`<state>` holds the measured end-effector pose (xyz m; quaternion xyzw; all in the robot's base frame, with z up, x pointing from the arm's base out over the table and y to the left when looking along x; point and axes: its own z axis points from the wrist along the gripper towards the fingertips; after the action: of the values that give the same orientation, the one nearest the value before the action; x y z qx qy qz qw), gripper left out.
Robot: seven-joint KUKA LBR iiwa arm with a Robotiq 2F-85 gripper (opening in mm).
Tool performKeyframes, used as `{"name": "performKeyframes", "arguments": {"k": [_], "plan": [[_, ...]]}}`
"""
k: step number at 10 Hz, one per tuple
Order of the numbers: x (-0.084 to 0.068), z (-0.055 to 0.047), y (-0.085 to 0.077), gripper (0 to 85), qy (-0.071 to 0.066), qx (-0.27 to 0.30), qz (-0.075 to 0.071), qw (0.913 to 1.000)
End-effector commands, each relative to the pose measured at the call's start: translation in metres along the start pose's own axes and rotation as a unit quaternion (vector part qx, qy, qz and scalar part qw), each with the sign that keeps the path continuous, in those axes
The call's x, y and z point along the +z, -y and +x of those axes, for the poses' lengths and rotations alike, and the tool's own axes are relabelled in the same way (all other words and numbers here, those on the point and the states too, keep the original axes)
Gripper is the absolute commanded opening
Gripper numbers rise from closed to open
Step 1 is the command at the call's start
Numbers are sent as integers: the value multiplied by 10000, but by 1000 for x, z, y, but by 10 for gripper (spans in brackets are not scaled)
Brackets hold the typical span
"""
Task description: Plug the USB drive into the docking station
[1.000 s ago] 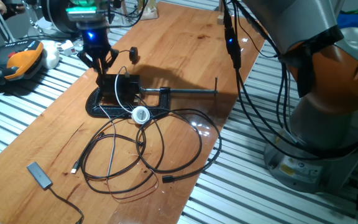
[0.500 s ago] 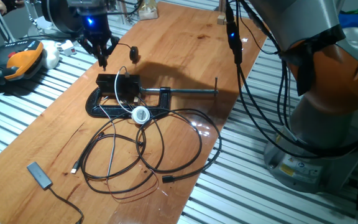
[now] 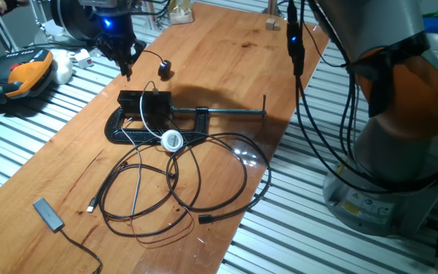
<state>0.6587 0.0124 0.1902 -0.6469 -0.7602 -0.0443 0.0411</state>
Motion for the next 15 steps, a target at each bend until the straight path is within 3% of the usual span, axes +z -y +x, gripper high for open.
{"name": "performKeyframes", "arguments": {"k": [1,2,4,5,6,7,8,9,10,12,15], "plan": [[0,-1,1,0,12,147,6,9999],[-1,-2,3,0,-32,192,-62,9998],[-1,-3,4,0,-54,161,-19,9999],[-3,-4,6,0,-130,139,-84,9998],[-7,-5,8,0,-142,347,-183,9991],[-12,-6,11,0,-113,653,-129,9977],[-16,-6,12,0,-162,1166,-225,9928],[-18,-4,13,0,-93,1514,-203,9882],[-19,-6,13,0,-34,1869,-301,9819],[-23,-12,15,0,-117,2379,-363,9705],[-34,-11,23,0,-141,2860,-232,9578]]}}
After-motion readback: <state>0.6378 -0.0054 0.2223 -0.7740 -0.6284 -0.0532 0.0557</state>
